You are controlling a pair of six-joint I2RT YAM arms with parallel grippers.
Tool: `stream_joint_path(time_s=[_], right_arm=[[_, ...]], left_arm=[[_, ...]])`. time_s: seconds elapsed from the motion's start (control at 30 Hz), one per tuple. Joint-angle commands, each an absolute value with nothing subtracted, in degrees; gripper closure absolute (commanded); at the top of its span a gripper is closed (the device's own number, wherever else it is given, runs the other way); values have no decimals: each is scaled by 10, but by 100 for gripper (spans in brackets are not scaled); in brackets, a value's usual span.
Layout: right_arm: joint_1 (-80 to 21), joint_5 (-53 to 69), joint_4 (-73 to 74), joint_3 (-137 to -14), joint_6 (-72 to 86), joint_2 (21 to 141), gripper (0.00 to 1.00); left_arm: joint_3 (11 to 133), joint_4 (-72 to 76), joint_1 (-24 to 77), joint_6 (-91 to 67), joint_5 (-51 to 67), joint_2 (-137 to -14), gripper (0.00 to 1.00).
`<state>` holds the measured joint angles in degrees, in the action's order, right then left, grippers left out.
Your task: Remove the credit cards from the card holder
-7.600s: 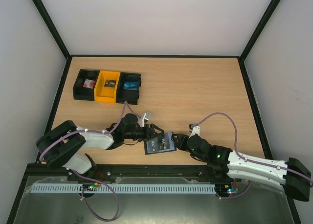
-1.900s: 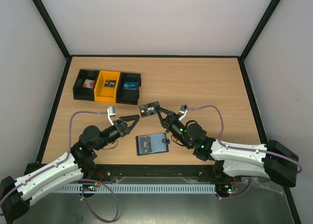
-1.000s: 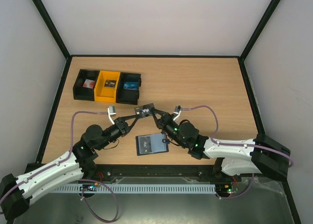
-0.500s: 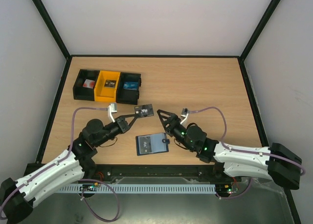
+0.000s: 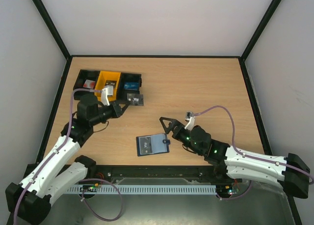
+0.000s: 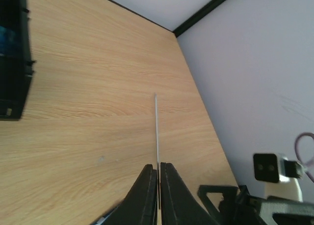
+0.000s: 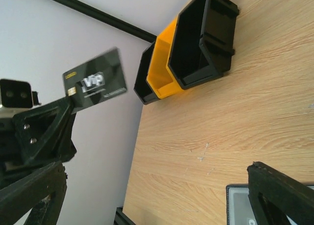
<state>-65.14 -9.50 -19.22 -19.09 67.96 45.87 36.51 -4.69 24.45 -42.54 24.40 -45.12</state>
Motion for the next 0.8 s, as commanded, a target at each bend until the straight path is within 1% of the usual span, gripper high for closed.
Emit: stream_joint_path(time_s=[0.0, 0.07, 0.1, 0.23, 0.47, 0.63, 0.77], right_arm=[[-652, -101, -150, -174, 659, 431, 2], [-652, -103, -155, -167, 657, 422, 2], [-652, -103, -155, -168, 654, 418, 2], [-652, -109, -131, -190, 627, 401, 2], [-653, -113, -91, -209, 592, 377, 2], [-652, -110, -77, -209, 581, 364, 2], [-652, -118, -66, -208, 577, 351, 2]], left_arm=[[406, -146, 187, -353, 286, -479, 93], [425, -168, 163, -330, 285, -497, 97], [435, -179, 150, -318, 280, -509, 97], [477, -210, 99, -279, 253, -560, 97], [511, -163, 10, -282, 309, -639, 97], [573, -190, -43, -259, 273, -690, 97], [620, -203, -70, -238, 274, -748, 97]])
